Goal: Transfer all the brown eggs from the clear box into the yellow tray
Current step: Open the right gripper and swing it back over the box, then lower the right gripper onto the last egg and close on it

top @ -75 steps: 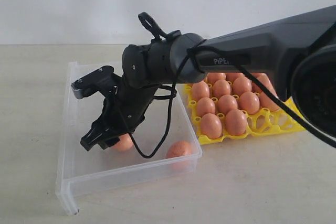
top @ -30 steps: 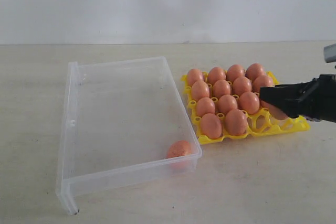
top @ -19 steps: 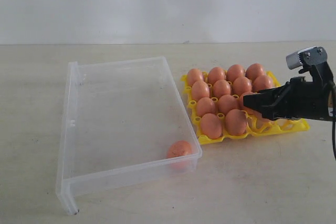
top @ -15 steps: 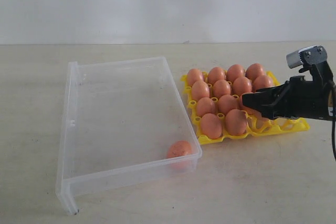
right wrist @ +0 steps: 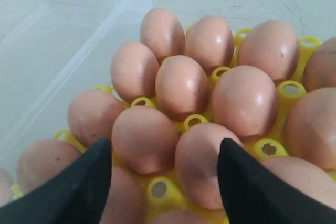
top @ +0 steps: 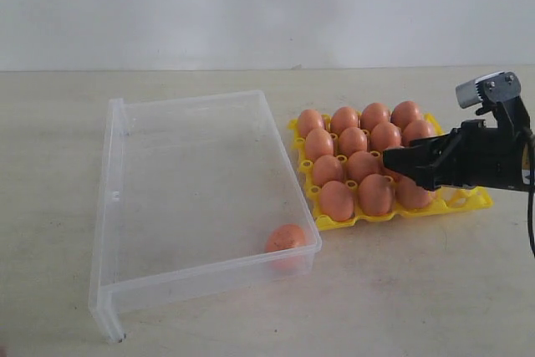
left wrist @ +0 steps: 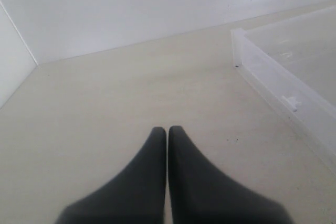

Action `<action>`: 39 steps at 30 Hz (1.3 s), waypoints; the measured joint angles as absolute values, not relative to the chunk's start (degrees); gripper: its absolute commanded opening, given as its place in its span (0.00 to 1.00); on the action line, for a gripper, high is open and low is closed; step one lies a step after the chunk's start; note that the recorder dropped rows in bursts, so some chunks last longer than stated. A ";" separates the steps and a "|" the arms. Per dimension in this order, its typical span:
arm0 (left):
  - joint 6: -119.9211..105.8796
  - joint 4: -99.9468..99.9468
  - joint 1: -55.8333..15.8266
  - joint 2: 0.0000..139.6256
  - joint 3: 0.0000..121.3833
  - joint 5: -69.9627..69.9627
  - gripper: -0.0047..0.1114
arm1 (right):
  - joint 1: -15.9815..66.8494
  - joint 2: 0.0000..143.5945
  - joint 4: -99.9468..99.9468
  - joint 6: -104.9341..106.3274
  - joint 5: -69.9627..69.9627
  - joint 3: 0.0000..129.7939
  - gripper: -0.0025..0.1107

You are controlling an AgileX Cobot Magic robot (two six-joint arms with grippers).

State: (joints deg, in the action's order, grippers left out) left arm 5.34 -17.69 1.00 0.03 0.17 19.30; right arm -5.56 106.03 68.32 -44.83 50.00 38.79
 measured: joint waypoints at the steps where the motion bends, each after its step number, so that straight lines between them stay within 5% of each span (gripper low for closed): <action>1: 5.34 -17.69 1.00 0.03 0.17 19.30 0.05 | -5.56 106.03 68.07 -44.83 50.00 38.79 0.53; 5: 5.34 -17.69 1.00 0.03 0.17 19.30 0.05 | -5.56 106.03 66.94 -45.10 50.27 38.79 0.53; 11: 5.34 -17.69 1.00 0.03 0.17 19.30 0.05 | -0.84 101.91 66.82 -56.73 61.64 40.73 0.02; 16: 5.34 -17.69 1.00 0.03 0.17 19.30 0.05 | 17.81 96.49 73.31 -65.74 41.08 53.75 0.02; 21: 5.34 -17.69 1.00 0.03 0.17 19.30 0.05 | 38.71 99.72 95.80 -80.51 -5.56 67.99 0.02; 26: 5.34 -17.69 1.00 0.03 0.17 19.30 0.05 | 42.37 103.60 64.21 -50.98 -17.73 79.44 0.02; 33: 5.34 -17.69 1.00 0.03 0.17 19.30 0.05 | 43.44 111.11 42.76 -7.95 -63.73 88.37 0.02; 39: 5.34 -17.69 1.00 0.03 0.17 19.30 0.05 | 43.57 110.65 24.52 2.98 -69.11 95.47 0.02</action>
